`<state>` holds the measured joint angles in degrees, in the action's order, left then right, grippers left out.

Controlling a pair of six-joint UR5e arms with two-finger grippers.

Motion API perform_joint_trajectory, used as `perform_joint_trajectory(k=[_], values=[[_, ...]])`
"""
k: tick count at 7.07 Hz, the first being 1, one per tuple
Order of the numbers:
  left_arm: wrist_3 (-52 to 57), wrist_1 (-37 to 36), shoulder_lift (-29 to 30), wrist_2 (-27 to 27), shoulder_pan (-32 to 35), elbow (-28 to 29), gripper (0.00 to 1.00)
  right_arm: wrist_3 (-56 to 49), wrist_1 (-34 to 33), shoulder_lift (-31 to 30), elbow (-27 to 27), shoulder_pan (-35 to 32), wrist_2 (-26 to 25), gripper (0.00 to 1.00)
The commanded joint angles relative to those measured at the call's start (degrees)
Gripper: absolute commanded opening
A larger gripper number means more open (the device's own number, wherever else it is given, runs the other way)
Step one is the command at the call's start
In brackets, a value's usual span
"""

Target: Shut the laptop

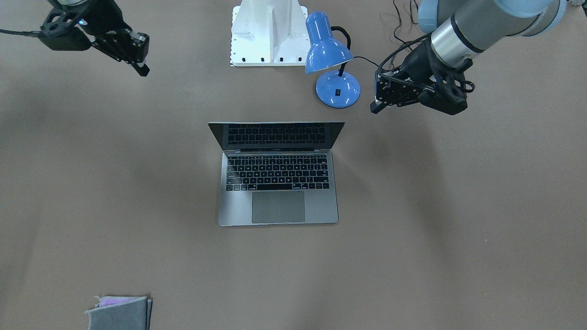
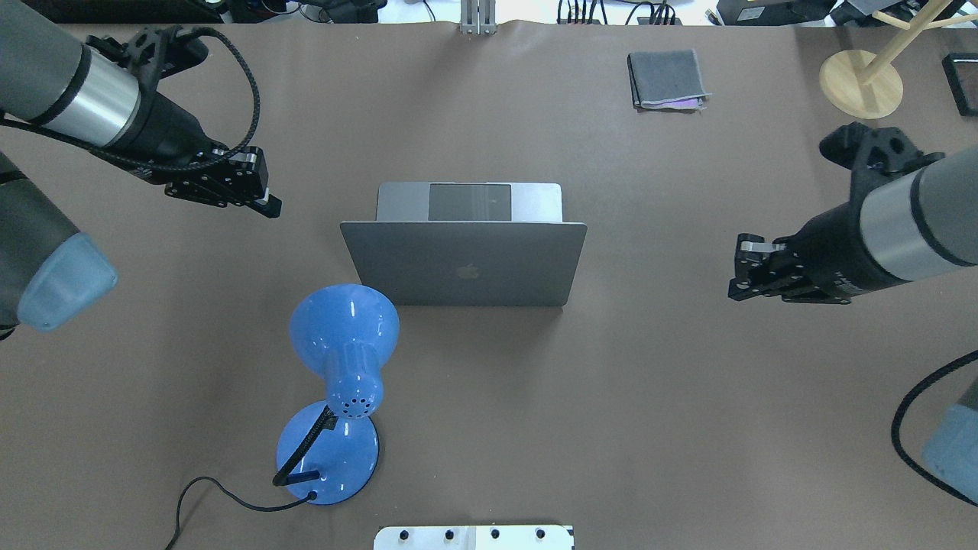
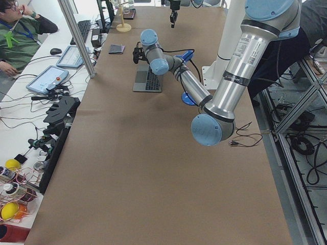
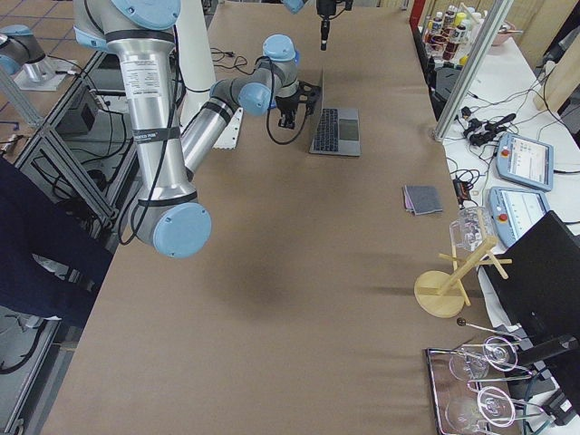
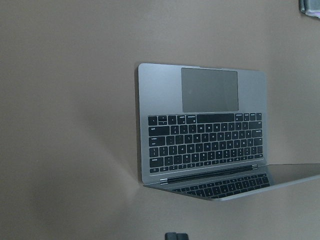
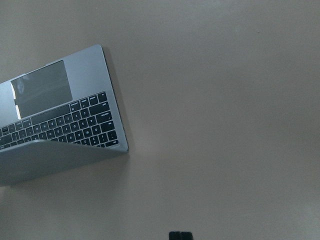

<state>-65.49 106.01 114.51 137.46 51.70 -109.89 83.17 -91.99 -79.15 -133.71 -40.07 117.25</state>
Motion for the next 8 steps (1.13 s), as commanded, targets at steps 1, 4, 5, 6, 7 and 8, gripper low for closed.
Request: perform_joint_trajectory(k=[1, 4, 5, 6, 7, 8], values=[[-3.8, 0.0, 2.6, -3.3, -4.3, 0.9, 0.00, 5.3, -1.1, 3.0, 0.6, 7.7, -6.0, 0.00], [-4.7, 0.0, 2.9, -7.8, -8.1, 2.0, 0.00, 7.5, -1.3, 9.5, 5.8, 9.3, -8.6, 0.00], [-4.7, 0.0, 3.0, -7.8, -8.3, 2.0, 0.00, 7.8, -1.3, 10.9, 7.4, 9.3, -8.7, 0.00], [-4.7, 0.1, 3.1, -7.8, -8.6, 2.4, 0.00, 8.1, -1.3, 12.3, 8.7, 9.3, -9.7, 0.00], [-4.7, 0.1, 4.2, -7.8, -8.6, 3.4, 0.00, 8.1, -1.3, 14.0, 10.8, 9.3, -9.9, 0.00], [-4.6, 0.1, 5.1, -7.8, -8.6, 4.8, 0.00, 8.3, -1.2, 15.3, 12.4, 9.3, -10.9, 0.00]])
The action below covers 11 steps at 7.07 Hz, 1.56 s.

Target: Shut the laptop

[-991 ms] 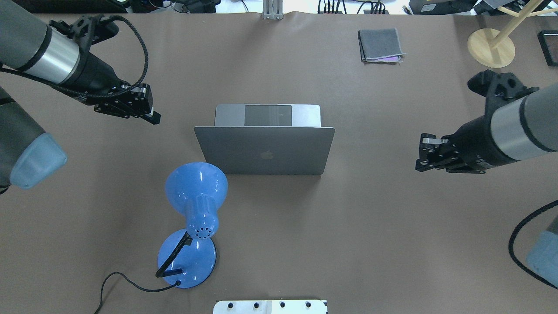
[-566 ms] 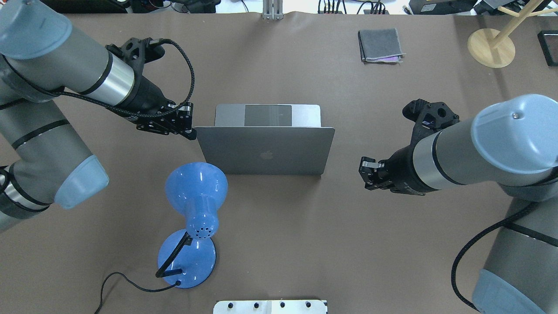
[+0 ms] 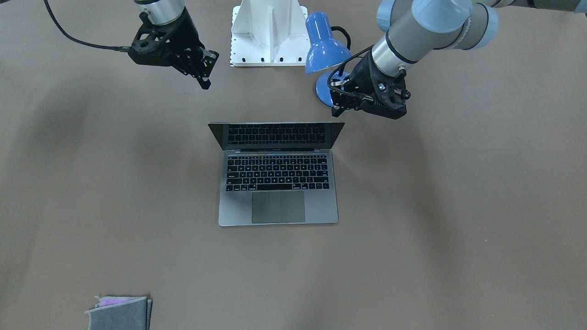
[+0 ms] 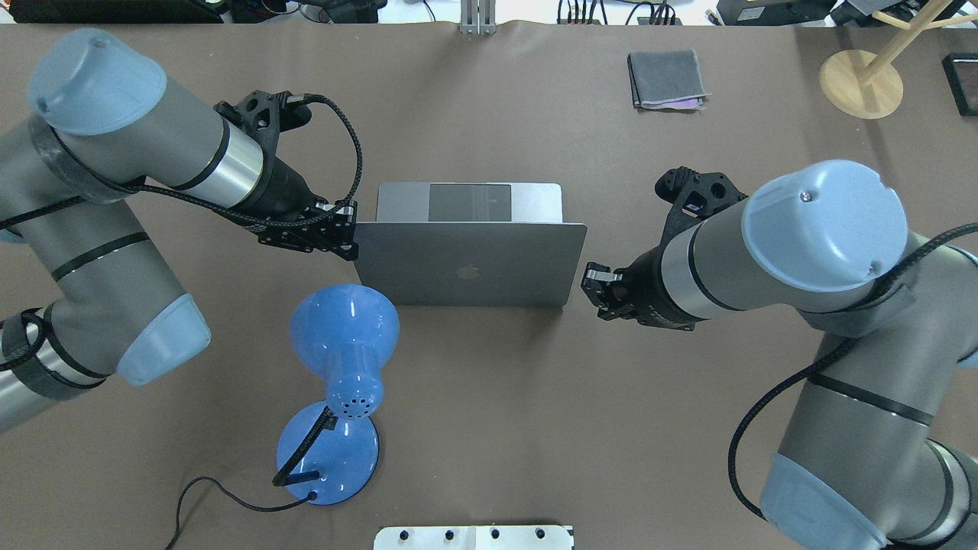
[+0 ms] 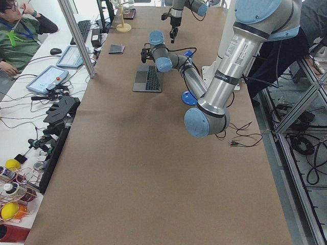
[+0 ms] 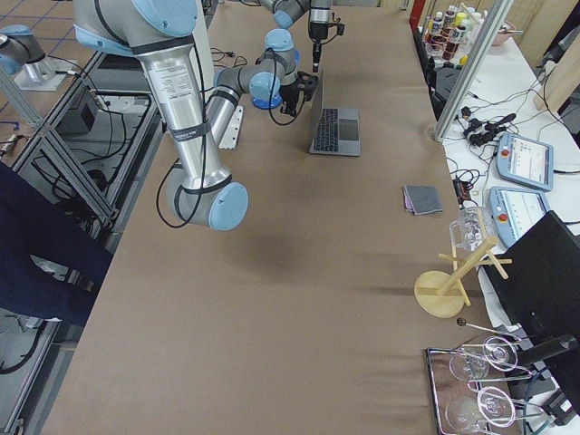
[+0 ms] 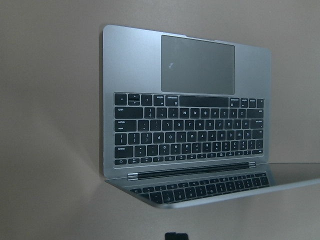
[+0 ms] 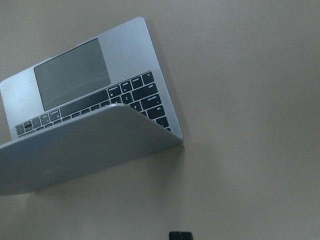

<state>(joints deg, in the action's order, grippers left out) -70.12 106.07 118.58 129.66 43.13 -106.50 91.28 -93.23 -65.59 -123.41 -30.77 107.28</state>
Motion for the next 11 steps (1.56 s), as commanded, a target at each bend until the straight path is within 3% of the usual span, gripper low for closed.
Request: perform_joint_trajectory(k=[1, 6, 9, 11], values=[[0.3, 0.0, 1.0, 0.0, 0.0, 1.5, 0.00, 0.2, 0.2, 3.3, 3.7, -0.4, -1.4, 0.00], [0.6, 0.0, 3.0, 0.0, 0.2, 3.6, 0.00, -0.3, 0.9, 8.9, 12.1, -3.5, -1.3, 0.00], [0.7, 0.0, 6.3, -0.2, 1.3, 7.9, 0.00, -0.8, 0.9, 12.5, 17.7, -6.2, -1.2, 0.00], [2.5, 0.1, 8.5, -3.2, 1.3, 11.4, 0.00, -0.7, 0.9, 17.3, 23.7, -7.0, -1.1, 0.00]])
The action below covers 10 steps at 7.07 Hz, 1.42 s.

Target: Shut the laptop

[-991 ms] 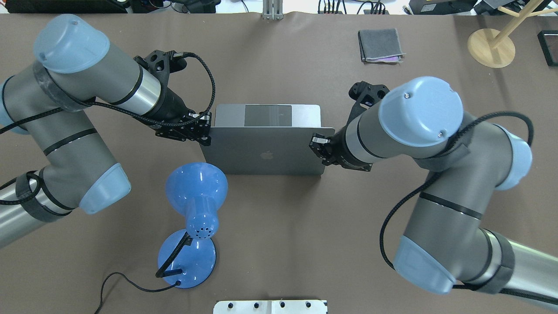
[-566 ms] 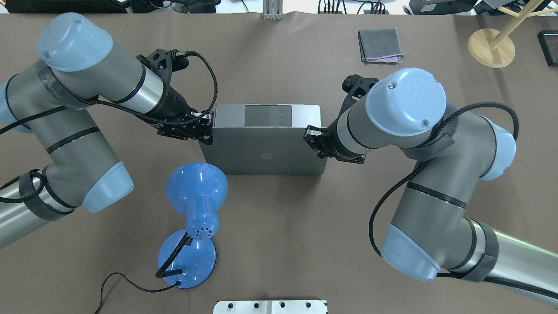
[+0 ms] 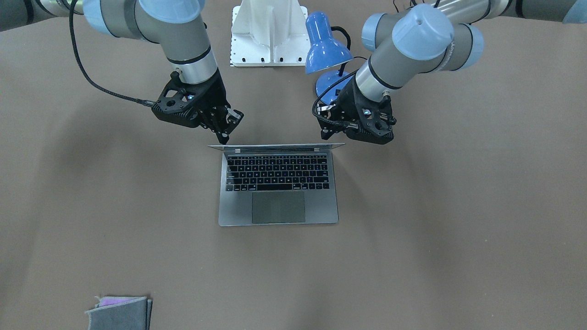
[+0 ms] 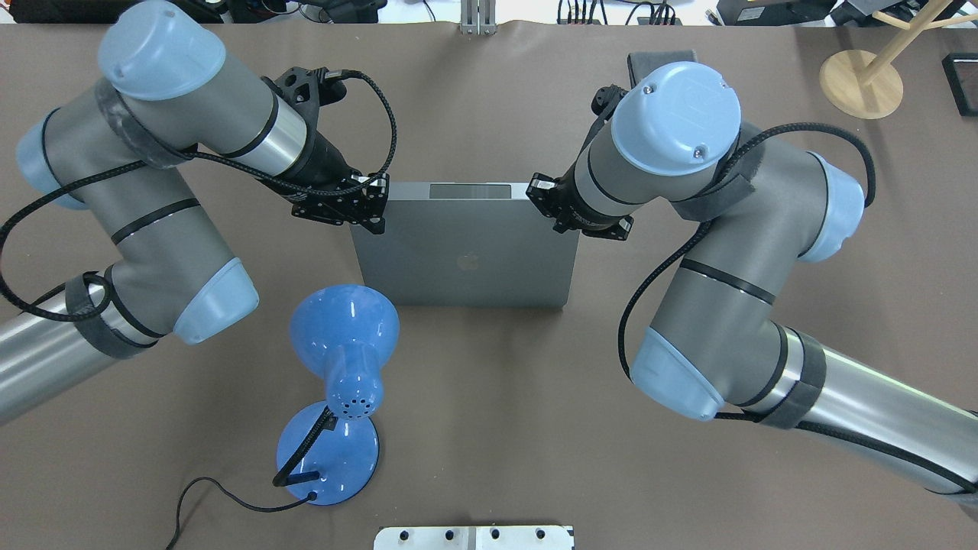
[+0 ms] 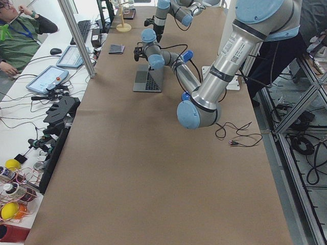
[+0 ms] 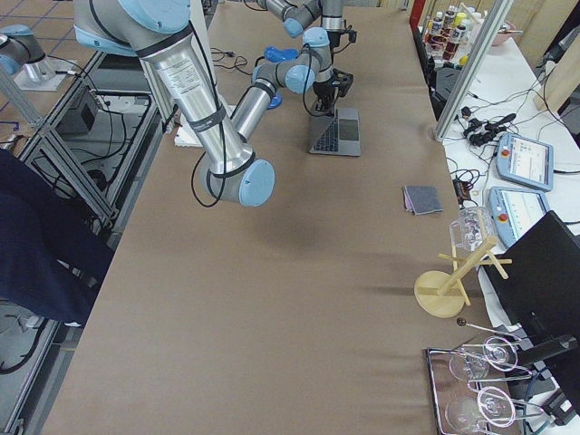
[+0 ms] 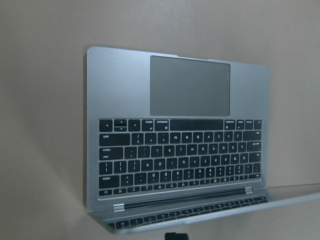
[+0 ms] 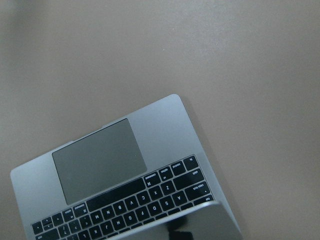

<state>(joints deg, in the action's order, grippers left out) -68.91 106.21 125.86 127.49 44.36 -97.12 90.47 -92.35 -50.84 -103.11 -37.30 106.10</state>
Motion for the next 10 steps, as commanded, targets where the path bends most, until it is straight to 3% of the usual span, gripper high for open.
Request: perform_joint_trajectory(k=[1, 2, 10], values=[[3.5, -0.1, 1.2, -1.0, 1.1, 3.2, 0.00, 0.3, 4.0, 3.2, 7.3, -1.1, 0.0, 0.00], [3.7, 0.1, 2.1, -1.1, 1.7, 5.0, 0.00, 0.6, 8.5, 3.3, 10.8, -1.6, -0.1, 0.00], [8.6, 1.2, 10.1, -8.7, 1.6, 20.7, 0.00, 0.3, 12.3, 7.9, 21.6, -2.3, -0.1, 0.00]])
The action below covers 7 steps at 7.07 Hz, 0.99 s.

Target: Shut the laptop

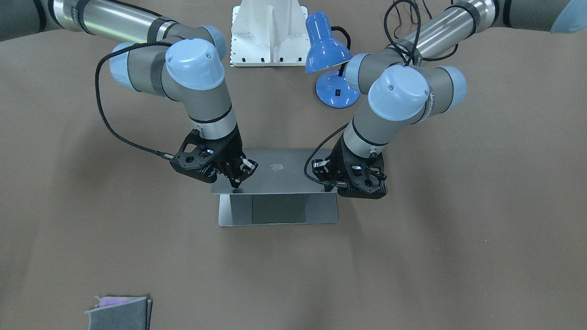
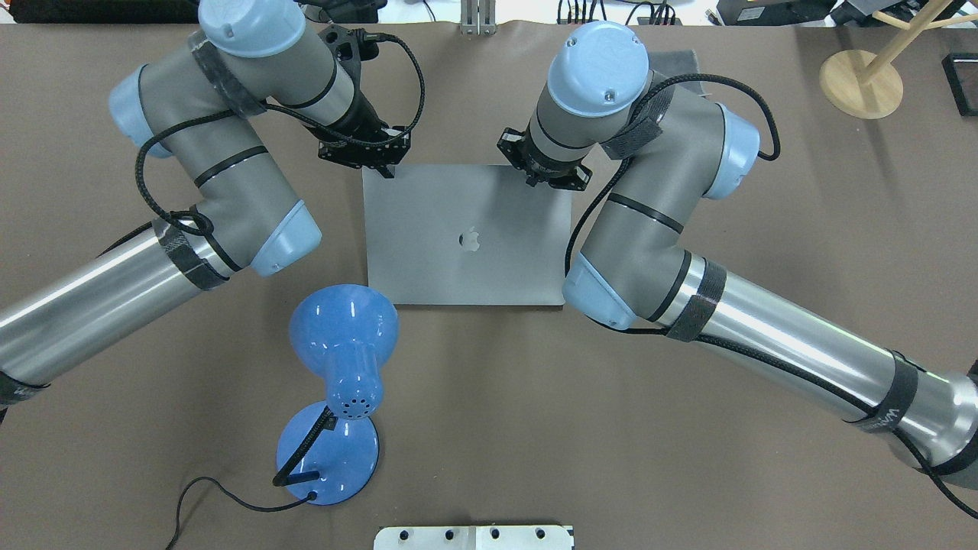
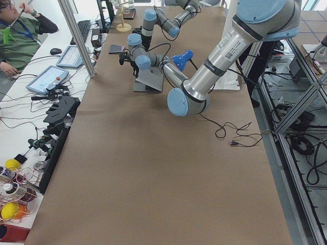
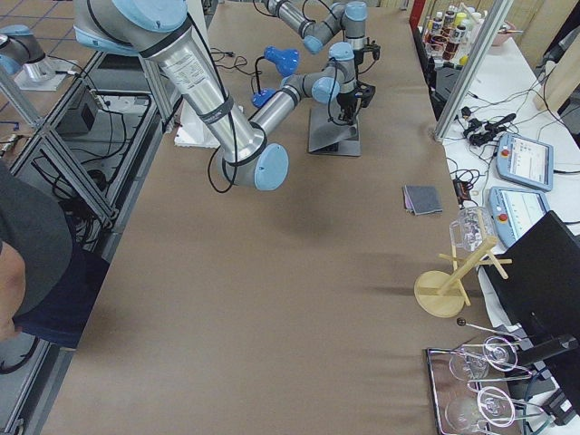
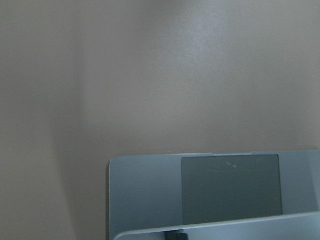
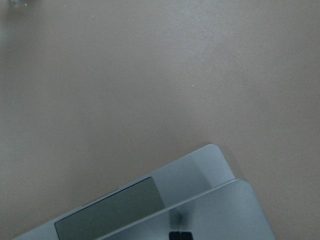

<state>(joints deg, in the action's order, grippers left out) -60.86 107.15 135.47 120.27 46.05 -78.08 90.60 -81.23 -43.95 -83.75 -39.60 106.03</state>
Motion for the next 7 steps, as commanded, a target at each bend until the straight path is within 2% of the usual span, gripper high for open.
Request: perform_joint_trajectory(k=[1, 3, 7], values=[[1.0, 0.9, 0.8, -1.6, -0.3, 3.2, 0.00, 0.3, 1.4, 1.8, 4.1, 0.0, 0.0, 0.00], [1.1, 1.2, 0.9, -3.7, -1.2, 4.0, 0.00, 0.4, 4.2, 3.8, 9.4, 0.0, -0.3, 0.00], [1.3, 2.9, 0.8, -6.7, -3.1, 6.3, 0.00, 0.4, 4.8, 3.7, 11.3, 0.5, -0.4, 0.00]])
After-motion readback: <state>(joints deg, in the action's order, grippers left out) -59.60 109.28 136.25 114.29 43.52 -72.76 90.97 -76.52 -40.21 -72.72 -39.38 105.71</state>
